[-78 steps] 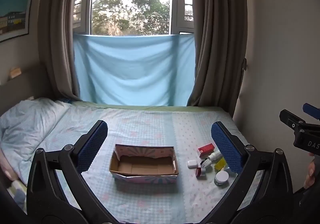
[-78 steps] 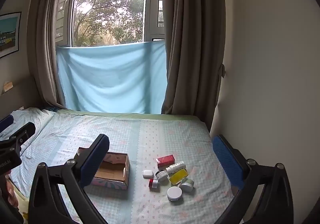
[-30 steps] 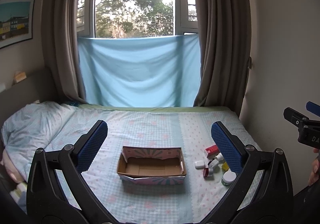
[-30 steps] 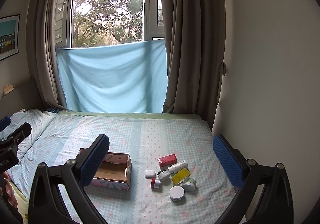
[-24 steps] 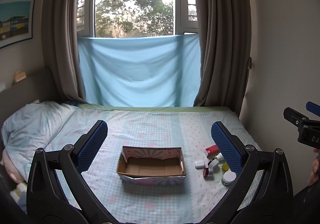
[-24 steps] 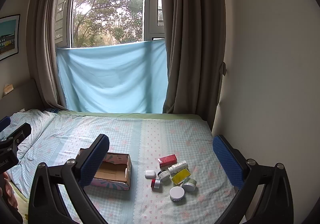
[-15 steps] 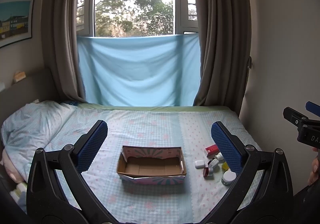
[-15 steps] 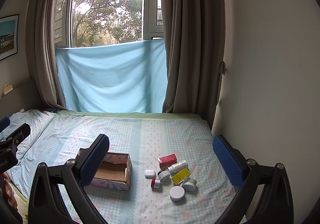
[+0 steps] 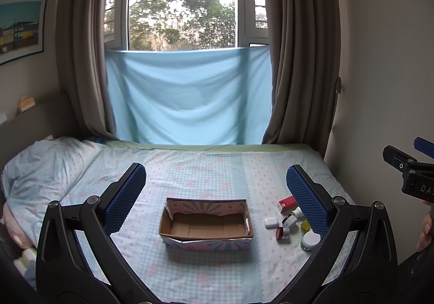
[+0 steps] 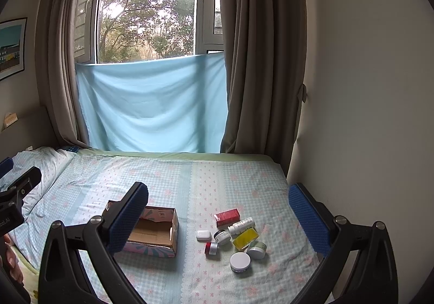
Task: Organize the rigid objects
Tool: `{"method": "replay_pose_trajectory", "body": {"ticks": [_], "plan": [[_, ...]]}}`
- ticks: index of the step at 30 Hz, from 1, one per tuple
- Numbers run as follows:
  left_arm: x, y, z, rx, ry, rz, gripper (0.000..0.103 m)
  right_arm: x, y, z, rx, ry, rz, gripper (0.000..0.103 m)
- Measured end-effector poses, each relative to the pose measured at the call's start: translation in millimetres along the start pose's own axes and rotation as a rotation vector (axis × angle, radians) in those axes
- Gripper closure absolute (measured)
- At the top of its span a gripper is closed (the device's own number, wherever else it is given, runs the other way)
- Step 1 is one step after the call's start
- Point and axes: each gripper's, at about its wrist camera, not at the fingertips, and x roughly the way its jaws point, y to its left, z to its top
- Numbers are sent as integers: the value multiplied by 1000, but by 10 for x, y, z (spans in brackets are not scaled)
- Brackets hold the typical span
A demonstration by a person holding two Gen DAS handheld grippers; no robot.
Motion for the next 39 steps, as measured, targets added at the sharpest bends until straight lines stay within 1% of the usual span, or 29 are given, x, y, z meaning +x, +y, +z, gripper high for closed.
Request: {"method": "replay_pose_trajectory", "body": {"ticks": [17, 21, 26, 32, 36, 39], "plan": [[-21, 60, -14, -9, 7, -11, 0, 2, 12, -7, 1, 0, 4, 0], [-8, 89, -9, -8, 26, -11, 0, 8, 15, -13, 5, 3, 1, 0], [144, 123, 31, 13, 89, -30, 0, 64, -7, -15, 19, 28, -16, 0], [595, 96, 6, 23, 190, -107, 0, 268, -124, -106, 45, 88, -76, 0], [1009, -85, -87, 41, 280, -184, 0, 459, -302, -266, 73, 142, -118, 0], [1329, -315, -190, 50, 345, -237, 0, 635, -543, -410, 112, 208, -148, 0]]}}
